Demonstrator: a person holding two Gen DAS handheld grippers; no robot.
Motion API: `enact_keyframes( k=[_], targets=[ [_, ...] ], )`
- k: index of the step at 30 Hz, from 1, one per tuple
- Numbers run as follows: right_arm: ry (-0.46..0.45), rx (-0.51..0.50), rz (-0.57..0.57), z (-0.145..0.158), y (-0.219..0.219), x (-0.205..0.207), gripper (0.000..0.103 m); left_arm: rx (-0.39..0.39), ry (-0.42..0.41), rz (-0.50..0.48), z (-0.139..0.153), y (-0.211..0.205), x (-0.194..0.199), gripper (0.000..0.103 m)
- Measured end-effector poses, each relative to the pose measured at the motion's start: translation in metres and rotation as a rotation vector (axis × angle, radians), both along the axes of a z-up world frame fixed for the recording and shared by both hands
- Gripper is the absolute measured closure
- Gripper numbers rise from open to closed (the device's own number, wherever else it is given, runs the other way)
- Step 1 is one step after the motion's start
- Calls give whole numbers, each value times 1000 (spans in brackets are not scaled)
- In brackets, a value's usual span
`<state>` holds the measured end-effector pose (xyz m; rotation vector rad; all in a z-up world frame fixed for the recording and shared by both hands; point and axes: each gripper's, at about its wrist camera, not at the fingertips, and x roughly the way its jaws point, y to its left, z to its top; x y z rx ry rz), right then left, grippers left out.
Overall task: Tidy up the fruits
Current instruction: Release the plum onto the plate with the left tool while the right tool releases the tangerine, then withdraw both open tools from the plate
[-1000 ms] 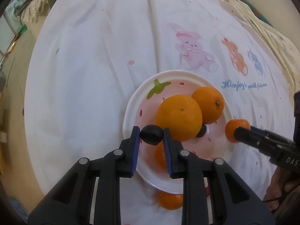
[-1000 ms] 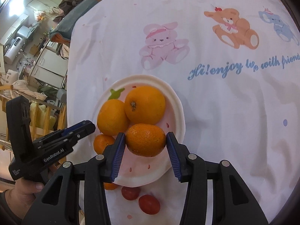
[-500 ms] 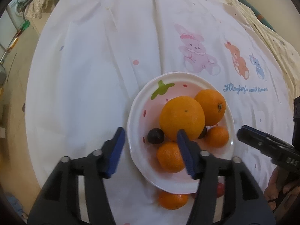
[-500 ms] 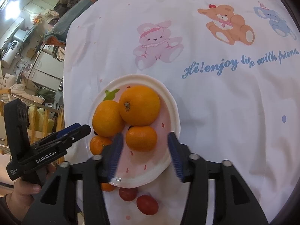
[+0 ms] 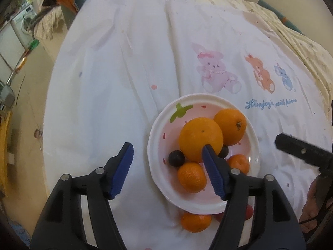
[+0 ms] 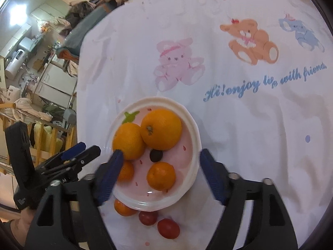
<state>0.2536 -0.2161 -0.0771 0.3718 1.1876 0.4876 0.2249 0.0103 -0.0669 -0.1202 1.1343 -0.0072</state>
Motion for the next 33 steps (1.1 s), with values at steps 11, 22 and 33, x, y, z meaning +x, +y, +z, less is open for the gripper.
enact_keyframes(
  k=[11, 22, 33],
  targets=[
    [-85, 25, -8, 38, -11, -29, 9, 4, -153, -19, 41, 1, -28, 14],
    [-114, -1, -44, 52, -30, -66, 9, 34, -155, 11, 56, 6, -59, 14],
    [-144, -29, -93, 56, -44, -101, 9, 32, -173, 15, 61, 2, -100, 14]
  ],
)
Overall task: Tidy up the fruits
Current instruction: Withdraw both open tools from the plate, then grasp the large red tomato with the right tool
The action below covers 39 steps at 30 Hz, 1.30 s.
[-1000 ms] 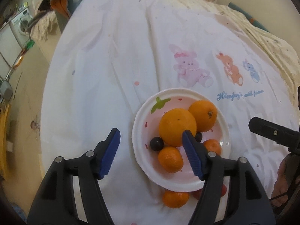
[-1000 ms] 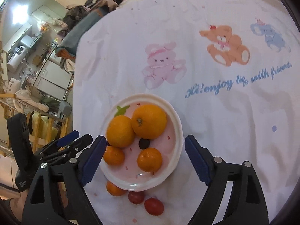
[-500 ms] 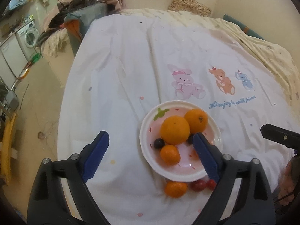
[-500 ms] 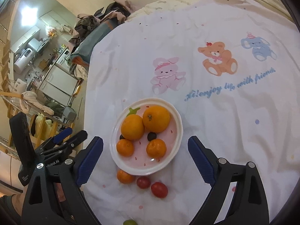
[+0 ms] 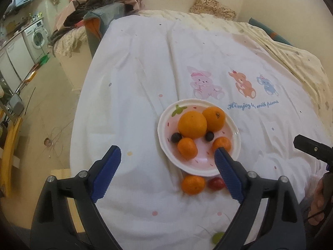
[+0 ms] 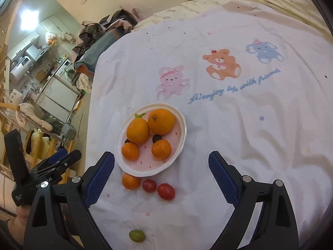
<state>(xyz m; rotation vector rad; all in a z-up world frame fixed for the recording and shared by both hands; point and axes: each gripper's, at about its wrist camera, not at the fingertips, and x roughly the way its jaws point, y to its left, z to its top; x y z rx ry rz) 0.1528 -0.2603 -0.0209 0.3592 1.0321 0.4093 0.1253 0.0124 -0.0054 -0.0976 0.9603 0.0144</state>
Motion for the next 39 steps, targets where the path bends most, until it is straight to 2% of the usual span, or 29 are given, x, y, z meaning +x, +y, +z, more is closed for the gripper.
enact_keyframes(
  k=[7, 11, 16, 24, 29, 33, 35, 39],
  targets=[
    [23, 14, -27, -9, -4, -15, 9, 12, 14, -32, -7, -13, -16, 14],
    [24, -21, -37, -14, -6, -21, 9, 6, 20, -41, -10, -20, -16, 14],
    [51, -55, -44, -22, -8, -23, 9, 38, 22, -54, -12, -27, -15, 14],
    [93, -76, -28, -34, 0, -15, 9, 70, 26, -46, -14, -24, -15, 14],
    [153, -64, -16, -48, 4, -7, 9, 58, 33, -2, -14, -13, -13, 14],
    [234, -81, 44, -69, 18, 2, 10, 38, 63, 42, -18, -2, -9, 14],
    [271, -108, 96, -81, 32, 4, 17, 29, 74, 63, -20, 2, -7, 14],
    [275, -203, 188, -95, 56, 3, 23, 10, 92, 85, -24, 9, -5, 14]
  ],
)
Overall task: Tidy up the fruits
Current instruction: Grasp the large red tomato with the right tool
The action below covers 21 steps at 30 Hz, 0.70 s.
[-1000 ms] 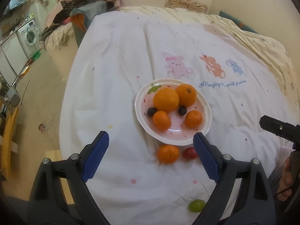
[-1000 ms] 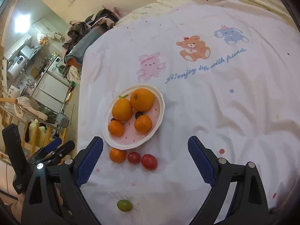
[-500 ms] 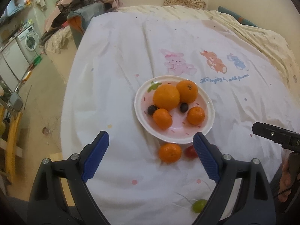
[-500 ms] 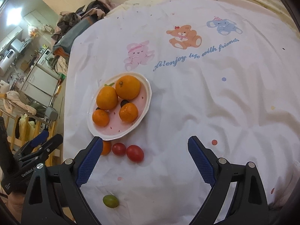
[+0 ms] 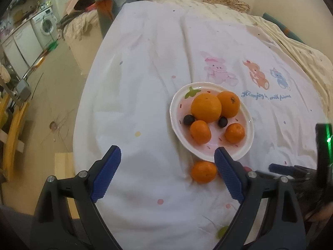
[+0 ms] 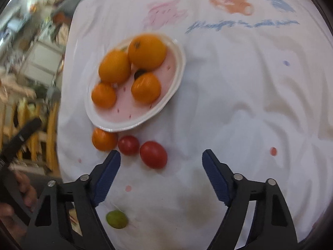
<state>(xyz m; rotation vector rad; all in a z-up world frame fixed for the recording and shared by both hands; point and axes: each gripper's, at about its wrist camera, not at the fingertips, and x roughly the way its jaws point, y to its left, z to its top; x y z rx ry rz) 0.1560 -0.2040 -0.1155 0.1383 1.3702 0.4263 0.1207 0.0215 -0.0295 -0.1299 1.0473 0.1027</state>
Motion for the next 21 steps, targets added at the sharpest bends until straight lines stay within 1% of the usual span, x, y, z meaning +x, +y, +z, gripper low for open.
enact_keyframes(
  k=[2, 4, 6, 8, 10, 11, 12, 15, 17, 21],
  targets=[
    [-15, -35, 52, -4, 10, -2, 23, -6, 9, 1, -2, 1, 0, 14],
    [-32, -91, 114, -10, 22, -4, 26, -8, 16, 3, -3, 1, 0, 14],
    [-34, -122, 158, -16, 30, -5, 35, -9, 19, 5, -3, 2, -1, 14],
    [-38, -141, 185, -20, 35, -7, 40, -9, 18, 6, -2, 3, -1, 14],
    [-56, -158, 210, -19, 37, -9, 52, -5, 19, 8, -3, 3, -1, 14],
    [-60, -164, 218, -19, 38, -10, 63, -5, 20, 10, -3, 3, -1, 14],
    [-58, -163, 221, -19, 37, -10, 67, -8, 24, 14, -4, 4, 0, 14],
    [-54, -143, 212, -16, 31, -12, 68, -16, 32, 20, -6, 5, 0, 14],
    [-59, -131, 206, -13, 26, -13, 68, -7, 34, 22, -7, 5, 0, 14],
    [-79, -89, 164, 1, 12, -14, 68, 11, 40, 16, -10, 4, 1, 14]
  ],
)
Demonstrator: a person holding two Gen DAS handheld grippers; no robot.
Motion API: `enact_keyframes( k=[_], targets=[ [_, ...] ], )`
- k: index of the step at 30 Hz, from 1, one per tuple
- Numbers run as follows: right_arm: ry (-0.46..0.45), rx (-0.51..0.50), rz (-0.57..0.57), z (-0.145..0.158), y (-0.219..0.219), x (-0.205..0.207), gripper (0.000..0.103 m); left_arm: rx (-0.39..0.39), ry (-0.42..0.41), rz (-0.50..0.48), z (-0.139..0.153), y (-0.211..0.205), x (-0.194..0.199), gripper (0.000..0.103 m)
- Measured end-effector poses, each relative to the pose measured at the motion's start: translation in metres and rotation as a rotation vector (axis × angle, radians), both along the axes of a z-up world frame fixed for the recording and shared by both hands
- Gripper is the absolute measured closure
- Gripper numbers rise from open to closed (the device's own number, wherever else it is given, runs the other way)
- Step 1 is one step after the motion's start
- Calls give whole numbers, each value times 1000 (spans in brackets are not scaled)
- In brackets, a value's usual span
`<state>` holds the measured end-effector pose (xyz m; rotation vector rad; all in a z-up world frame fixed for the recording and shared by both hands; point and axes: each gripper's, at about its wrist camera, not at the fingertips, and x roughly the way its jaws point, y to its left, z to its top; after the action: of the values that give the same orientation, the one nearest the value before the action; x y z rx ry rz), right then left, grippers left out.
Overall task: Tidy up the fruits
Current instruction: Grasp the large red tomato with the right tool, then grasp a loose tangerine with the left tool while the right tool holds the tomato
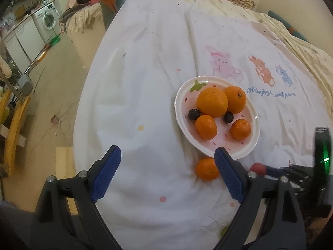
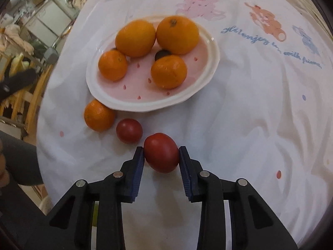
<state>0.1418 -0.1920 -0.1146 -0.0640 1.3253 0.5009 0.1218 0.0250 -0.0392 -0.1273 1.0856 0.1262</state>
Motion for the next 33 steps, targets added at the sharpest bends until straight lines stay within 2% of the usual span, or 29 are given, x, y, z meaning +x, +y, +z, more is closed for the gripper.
enact_keyframes(
  k=[14, 19, 22, 29, 32, 33],
  targets=[
    [-102, 181, -125, 73, -38, -4, 68, -9, 51, -42, -16, -9, 0, 14],
    [-122, 225, -204, 74, -49, -5, 68, 13, 96, -103, -30, -26, 1, 14],
    [-100, 243, -246, 69, -57, -4, 68, 19, 121, -142, -38, -38, 3, 14],
    [-102, 209, -264, 63, -60, 2, 68, 34, 183, -202, -57, -59, 10, 15],
    [-104, 210, -270, 62, -60, 3, 68, 36, 191, -205, -61, -62, 14, 23],
    [-109, 213, -271, 64, -61, 3, 68, 26, 195, -203, -62, -61, 16, 28]
  ],
)
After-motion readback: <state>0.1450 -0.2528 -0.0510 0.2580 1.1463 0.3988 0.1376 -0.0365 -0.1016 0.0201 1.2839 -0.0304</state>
